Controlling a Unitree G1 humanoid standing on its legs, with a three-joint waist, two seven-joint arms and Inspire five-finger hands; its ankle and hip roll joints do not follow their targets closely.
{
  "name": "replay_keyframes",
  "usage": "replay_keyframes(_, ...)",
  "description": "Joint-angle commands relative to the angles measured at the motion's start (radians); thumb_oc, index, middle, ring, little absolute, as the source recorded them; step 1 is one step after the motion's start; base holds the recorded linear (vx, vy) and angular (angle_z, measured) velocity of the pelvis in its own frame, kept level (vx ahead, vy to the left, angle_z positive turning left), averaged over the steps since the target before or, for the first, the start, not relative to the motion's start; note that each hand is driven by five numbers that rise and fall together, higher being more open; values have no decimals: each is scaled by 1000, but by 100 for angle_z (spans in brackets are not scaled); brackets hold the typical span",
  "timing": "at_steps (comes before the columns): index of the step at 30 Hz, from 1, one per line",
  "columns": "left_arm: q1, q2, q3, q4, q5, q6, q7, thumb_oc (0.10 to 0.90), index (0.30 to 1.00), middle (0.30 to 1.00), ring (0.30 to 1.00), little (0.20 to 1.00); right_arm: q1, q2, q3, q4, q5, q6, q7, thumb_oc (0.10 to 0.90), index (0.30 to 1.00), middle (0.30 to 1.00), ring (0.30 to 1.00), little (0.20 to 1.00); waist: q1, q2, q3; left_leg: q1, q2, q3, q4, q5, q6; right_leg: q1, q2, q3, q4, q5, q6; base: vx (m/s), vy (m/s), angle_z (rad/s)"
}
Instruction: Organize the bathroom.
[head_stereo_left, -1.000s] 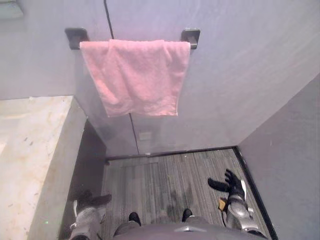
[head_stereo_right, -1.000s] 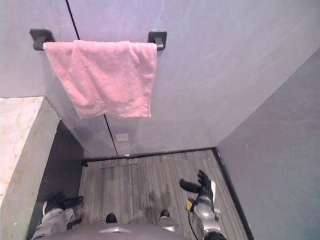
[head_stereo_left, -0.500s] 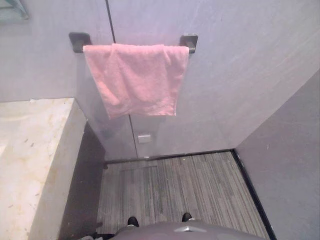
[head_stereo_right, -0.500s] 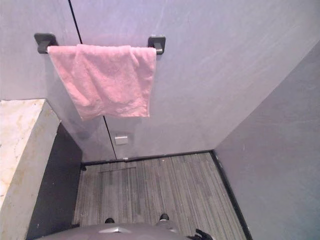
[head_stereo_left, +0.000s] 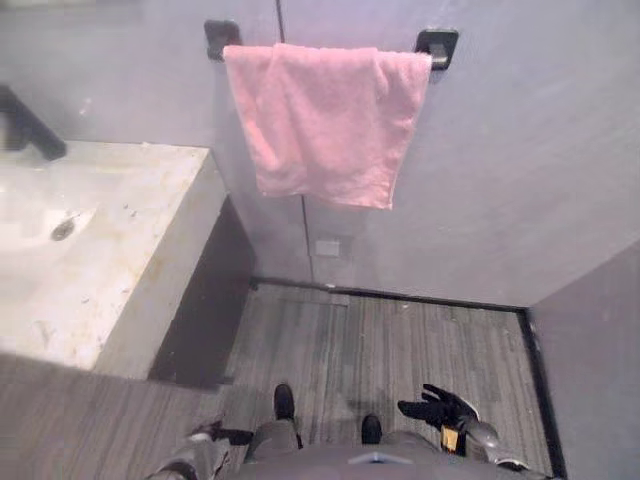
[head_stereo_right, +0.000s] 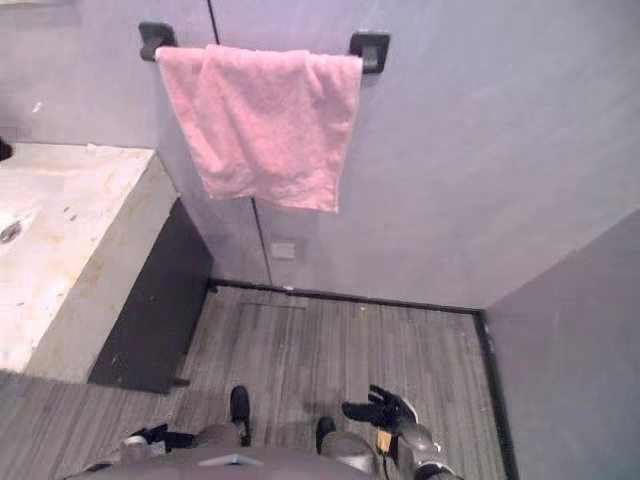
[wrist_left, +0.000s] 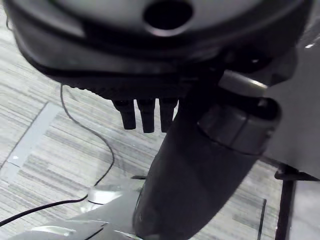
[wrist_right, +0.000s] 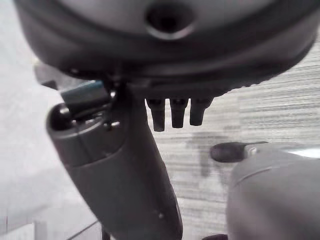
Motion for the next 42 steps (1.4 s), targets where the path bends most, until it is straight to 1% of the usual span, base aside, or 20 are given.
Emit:
replay_keyframes(1, -39, 15, -35, 30, 104, -19, -9, 800, 900, 900, 900, 900, -31, -14, -8, -10, 9, 28, -14, 800, 900, 900, 900, 900, -25, -69, 34, -49, -20, 162, 41, -5, -4, 58, -19, 8, 15, -95, 82, -333, -13, 119)
replay_keyframes(4, -22, 7, -31, 27, 63, -51, 9, 800, 900, 900, 900, 900, -28, -9, -6, 15, -49, 60, -15, 800, 900, 900, 900, 900, -31, -81, 34, -25, -15, 196, 157, -43, 10, 55, -47, -55, 1, -76, 74, -386, 44, 117)
replay_keyframes(5, -4, 10, -13, 26, 72, -87, 13, 800, 900, 900, 900, 900, -30, -5, -4, 43, -60, 70, -17, 800, 900, 900, 900, 900, -26, -113, 21, 22, -36, 177, 281, -159, 50, 29, -98, -99, -13, -37, 77, -428, 93, 75)
replay_keyframes(8, 4, 13, 3, 23, 76, -98, 15, 800, 900, 900, 900, 900, -26, -4, 2, 47, -86, 94, -26, 800, 900, 900, 900, 900, -30, -125, 9, 60, -31, 169, 357, -194, 48, 11, -123, -120, -25, -20, 77, -313, 106, 69)
replay_keyframes(10, 10, 15, 20, 16, 94, -103, 19, 800, 900, 900, 900, 900, -22, -9, -2, 47, -72, 118, -46, 800, 900, 900, 900, 900, -41, -124, -6, 119, 4, 170, 390, -200, 25, -3, -143, -154, -35, -9, 76, -280, 166, 72)
replay_keyframes(14, 11, 20, 28, 17, 109, -111, 22, 800, 900, 900, 900, 900, -13, -22, -23, 44, -56, 133, -52, 800, 900, 900, 900, 900, -72, -99, -34, 248, 60, 203, 311, -184, -24, -54, -179, -203, -22, 15, 90, -250, 295, 84)
replay_keyframes(16, 8, 21, 27, 18, 114, -112, 22, 800, 900, 900, 900, 900, -12, -28, -36, 47, -54, 137, -52, 800, 900, 900, 900, 900, -88, -80, -47, 306, 74, 230, 235, -206, -40, -75, -204, -219, -14, 30, 119, -167, 381, 129)
replay_keyframes(17, 5, 21, 22, 19, 116, -111, 23, 800, 900, 900, 900, 900, -15, -29, -39, 52, -59, 140, -50, 800, 900, 900, 900, 900, -95, -73, -47, 324, 63, 249, 176, -225, -40, -97, -225, -223, 3, 45, 138, -227, 581, 149)
replay_keyframes(18, -5, 29, 13, 18, 146, -99, 19, 800, 900, 900, 900, 900, -19, -29, -50, 59, -44, 144, -67, 800, 900, 900, 900, 900, -108, -63, -48, 346, 40, 292, 86, -227, -31, -135, -286, -226, 39, 82, 195, -215, 453, 149)
replay_keyframes(20, -10, 38, -1, 12, 153, -90, 20, 800, 900, 900, 900, 900, -21, -30, -58, 49, -25, 157, -77, 800, 900, 900, 900, 900, -111, -67, -46, 345, 25, 291, 56, -204, -27, -157, -316, -226, 50, 111, 211, -171, 371, 153)
replay_keyframes(21, -15, 45, -25, 7, 137, -74, 29, 800, 900, 900, 900, 900, -27, -32, -67, 45, -28, 168, -88, 800, 900, 900, 900, 900, -111, -67, -45, 338, 3, 266, 37, -204, -19, -179, -338, -209, 61, 135, 235, -107, 369, 131)
replay_keyframes(23, -18, 50, -48, 7, 134, -83, 29, 800, 900, 900, 900, 900, -25, -37, -79, 45, -65, 165, -62, 800, 900, 900, 900, 900, -110, -72, -39, 317, -33, 221, 35, -216, 1, -193, -358, -171, 60, 160, 240, -95, 358, 71)
replay_keyframes(27, -37, 57, -94, 3, 168, -78, 40, 800, 900, 900, 900, 900, -15, -39, -73, 38, -62, 155, -63, 800, 900, 900, 900, 900, -126, -64, -30, 286, -87, 141, 0, -211, 42, -209, -322, -39, 83, 151, 223, -89, 313, 72)
replay_keyframes(29, -56, 67, -110, 0, 175, -75, 40, 800, 900, 900, 900, 900, -11, -32, -72, 39, -80, 142, -54, 800, 900, 900, 900, 900, -144, -52, -31, 264, -95, 113, -16, -195, 64, -240, -245, 22, 159, 110, 209, -89, 290, 82)
replay_keyframes(30, -59, 68, -110, 0, 174, -75, 41, 800, 900, 900, 900, 900, -11, -31, -68, 40, -84, 138, -56, 800, 900, 900, 900, 900, -146, -49, -30, 261, -94, 112, -18, -190, 66, -239, -228, 25, 167, 94, 208, -70, 289, 106)
replay_keyframes(33, -75, 69, -104, -11, 160, -80, 64, 800, 900, 900, 900, 900, -9, -11, -34, 36, -104, 154, -55, 800, 900, 900, 900, 900, -149, -49, -35, 241, -101, 111, -20, -172, 80, -209, -109, 25, 178, 0, 173, -28, 148, 66)
replay_keyframes(35, -75, 67, -102, -14, 154, -85, 73, 800, 900, 900, 900, 900, -9, -6, -26, 36, -110, 157, -53, 800, 900, 900, 900, 900, -147, -54, -36, 239, -107, 112, -20, -173, 85, -203, -93, 20, 176, -10, 166, -9, 86, 30)
replay_keyframes(36, -74, 64, -96, -16, 160, -101, 86, 800, 900, 900, 900, 900, -13, -1, -11, 44, -95, 161, -50, 800, 900, 900, 900, 900, -139, -75, -40, 237, -136, 115, -21, -179, 93, -182, -45, 1, 130, -4, 149, 2, 45, 14)
replay_keyframes(40, -71, 53, -82, -7, 183, -138, 93, 800, 900, 900, 900, 900, -13, 1, -8, 56, -65, 169, -38, 800, 900, 900, 900, 900, -131, -88, -41, 231, -155, 89, -14, -176, 101, -146, -17, 40, 84, 6, 132, 15, -12, 18)
replay_keyframes(42, -67, 44, -73, -10, 199, -171, 86, 800, 900, 900, 900, 900, -21, -7, -12, 61, -95, 170, -33, 800, 900, 900, 900, 900, -124, -95, -38, 207, -160, 126, 75, -193, 87, -122, -24, 33, 51, 15, 123, -1, -7, 5)
